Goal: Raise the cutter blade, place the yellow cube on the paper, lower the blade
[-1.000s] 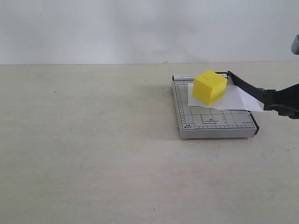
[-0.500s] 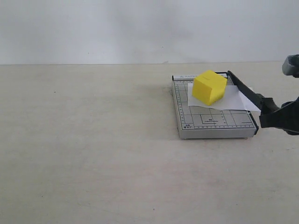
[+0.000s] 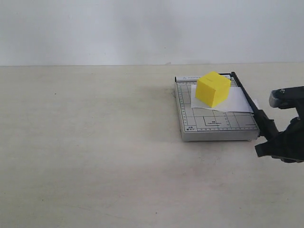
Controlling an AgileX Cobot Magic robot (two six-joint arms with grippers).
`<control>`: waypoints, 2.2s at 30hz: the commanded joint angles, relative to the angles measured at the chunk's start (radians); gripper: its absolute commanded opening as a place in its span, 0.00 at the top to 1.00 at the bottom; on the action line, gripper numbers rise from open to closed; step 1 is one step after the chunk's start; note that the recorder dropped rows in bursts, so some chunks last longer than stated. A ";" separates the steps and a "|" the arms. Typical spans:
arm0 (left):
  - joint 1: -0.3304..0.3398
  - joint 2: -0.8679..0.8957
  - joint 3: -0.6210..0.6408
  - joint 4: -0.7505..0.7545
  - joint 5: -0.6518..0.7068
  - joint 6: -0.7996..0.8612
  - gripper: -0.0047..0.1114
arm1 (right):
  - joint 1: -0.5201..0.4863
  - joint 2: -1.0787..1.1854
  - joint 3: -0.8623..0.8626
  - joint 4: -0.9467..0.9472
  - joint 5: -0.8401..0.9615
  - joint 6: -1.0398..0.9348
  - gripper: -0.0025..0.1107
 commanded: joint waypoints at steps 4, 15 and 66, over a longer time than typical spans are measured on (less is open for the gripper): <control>-0.003 -0.008 0.004 -0.006 -0.012 -0.011 0.92 | 0.041 0.049 0.019 0.035 0.102 -0.042 0.98; -0.003 -0.008 0.004 -0.006 -0.010 -0.011 0.92 | 0.041 0.049 0.019 0.037 0.084 -0.017 0.85; -0.003 -0.008 0.004 -0.006 -0.014 -0.011 0.92 | 0.041 -1.369 0.204 -0.373 -0.020 0.479 0.98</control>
